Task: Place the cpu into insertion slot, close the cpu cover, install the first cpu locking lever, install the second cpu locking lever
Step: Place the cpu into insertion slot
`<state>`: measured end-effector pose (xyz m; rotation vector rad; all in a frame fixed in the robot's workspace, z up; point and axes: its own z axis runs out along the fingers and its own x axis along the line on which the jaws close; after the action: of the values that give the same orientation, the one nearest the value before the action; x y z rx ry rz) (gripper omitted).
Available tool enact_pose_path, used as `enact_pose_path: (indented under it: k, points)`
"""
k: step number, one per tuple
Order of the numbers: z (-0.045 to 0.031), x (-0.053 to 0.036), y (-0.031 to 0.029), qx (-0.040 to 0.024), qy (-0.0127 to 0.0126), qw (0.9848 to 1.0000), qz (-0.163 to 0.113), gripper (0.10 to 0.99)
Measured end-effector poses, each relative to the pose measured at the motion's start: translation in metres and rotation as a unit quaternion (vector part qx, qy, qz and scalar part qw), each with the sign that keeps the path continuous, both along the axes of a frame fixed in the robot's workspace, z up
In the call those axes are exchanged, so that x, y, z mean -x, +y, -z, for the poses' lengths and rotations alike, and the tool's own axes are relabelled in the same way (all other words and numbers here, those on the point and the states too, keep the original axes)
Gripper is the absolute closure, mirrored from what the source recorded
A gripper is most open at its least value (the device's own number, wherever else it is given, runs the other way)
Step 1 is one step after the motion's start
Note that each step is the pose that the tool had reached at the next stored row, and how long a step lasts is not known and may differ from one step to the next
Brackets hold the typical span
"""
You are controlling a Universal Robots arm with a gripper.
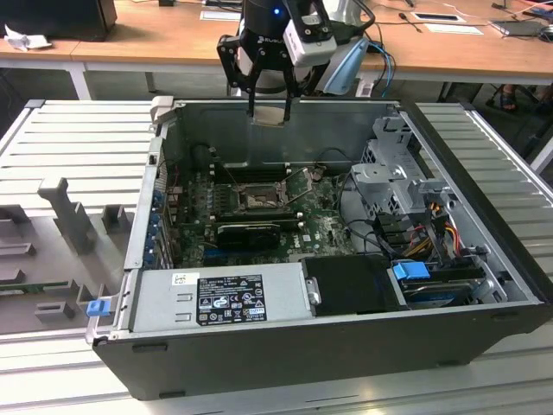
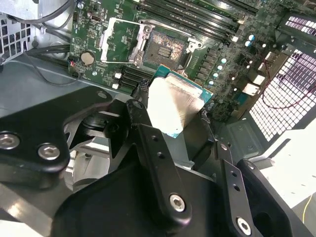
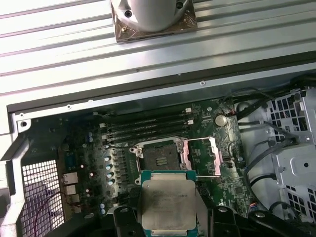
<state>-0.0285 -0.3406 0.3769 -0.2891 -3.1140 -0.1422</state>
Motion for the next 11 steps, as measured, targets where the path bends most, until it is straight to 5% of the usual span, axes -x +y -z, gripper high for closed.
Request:
enact_pose_path:
  k: [11]
  points:
    - [0.0000, 0.0000, 0.0000, 0.0000, 0.0000, 0.9995, 0.032, 0.557]
